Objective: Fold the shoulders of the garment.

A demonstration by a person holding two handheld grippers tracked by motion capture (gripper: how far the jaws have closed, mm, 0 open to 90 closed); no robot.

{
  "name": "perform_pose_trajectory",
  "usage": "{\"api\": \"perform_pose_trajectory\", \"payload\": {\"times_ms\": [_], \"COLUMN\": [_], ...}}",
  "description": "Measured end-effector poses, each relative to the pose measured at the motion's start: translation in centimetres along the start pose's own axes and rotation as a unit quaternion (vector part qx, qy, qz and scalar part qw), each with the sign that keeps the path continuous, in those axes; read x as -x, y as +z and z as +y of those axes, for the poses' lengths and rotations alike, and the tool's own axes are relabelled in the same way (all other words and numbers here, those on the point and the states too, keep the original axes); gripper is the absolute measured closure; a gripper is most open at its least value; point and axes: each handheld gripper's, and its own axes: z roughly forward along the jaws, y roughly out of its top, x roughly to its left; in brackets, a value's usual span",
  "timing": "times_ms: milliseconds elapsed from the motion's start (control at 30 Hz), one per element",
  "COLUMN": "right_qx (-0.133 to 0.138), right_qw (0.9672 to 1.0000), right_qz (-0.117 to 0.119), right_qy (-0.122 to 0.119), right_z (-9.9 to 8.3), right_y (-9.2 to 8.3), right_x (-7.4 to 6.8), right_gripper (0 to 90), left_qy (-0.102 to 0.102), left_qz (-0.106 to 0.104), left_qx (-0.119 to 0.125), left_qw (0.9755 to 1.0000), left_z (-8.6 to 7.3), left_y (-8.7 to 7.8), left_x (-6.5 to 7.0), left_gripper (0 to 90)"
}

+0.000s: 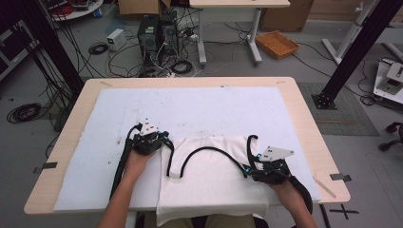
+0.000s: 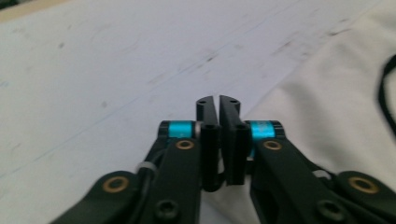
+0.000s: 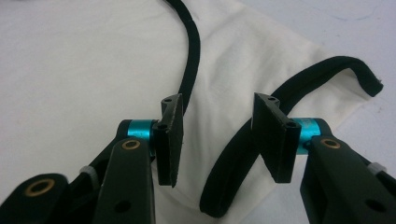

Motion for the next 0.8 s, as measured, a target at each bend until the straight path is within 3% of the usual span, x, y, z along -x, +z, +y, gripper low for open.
{"api": "perform_pose_trajectory", "payload": {"times_ms": [33, 67, 100, 200, 300, 500, 767, 800], "right_qx": [0.000, -0.002, -0.002, -0.003, -0.001, -0.002, 0.001, 0.000], "right_qw": [1.0000, 1.0000, 1.0000, 1.0000, 1.0000, 1.0000, 1.0000, 1.0000], "right_qz": [0.000, 0.000, -0.001, 0.001, 0.001, 0.002, 0.003, 0.001], "right_qy": [0.000, 0.004, 0.004, 0.002, 0.003, 0.003, 0.005, 0.005], "right_z": [0.0, 0.0, -0.1, 0.0, 0.0, -0.2, -0.1, -0.2], "right_y": [0.0, 0.0, 0.0, 0.0, 0.0, -0.1, -0.3, -0.2], "right_x": [0.0, 0.0, 0.1, -0.1, -0.2, 0.0, -0.1, 0.0], "right_gripper": [54.1, 53.8, 53.6, 53.3, 53.0, 53.0, 53.0, 53.0], "left_qy": [0.000, 0.020, 0.024, 0.042, 0.051, 0.075, 0.031, 0.008], "left_qz": [0.000, -0.026, -0.036, -0.057, -0.054, -0.029, 0.017, 0.025], "left_qx": [0.000, 0.001, 0.001, -0.012, -0.044, -0.059, -0.051, -0.038], "left_qw": [1.0000, 0.9995, 0.9991, 0.9974, 0.9962, 0.9950, 0.9980, 0.9989], "left_z": [0.0, 0.1, 0.1, 0.0, -0.3, -0.2, 0.0, 0.0], "left_y": [0.0, -0.2, -0.1, 0.3, 1.2, 1.5, 1.4, 1.2], "left_x": [0.0, 0.5, 0.7, 1.3, 1.7, 2.3, 1.2, 0.6], "left_gripper": [77.8, 77.8, 74.3, 75.5, 78.6, 87.8, 89.2, 89.2]}}
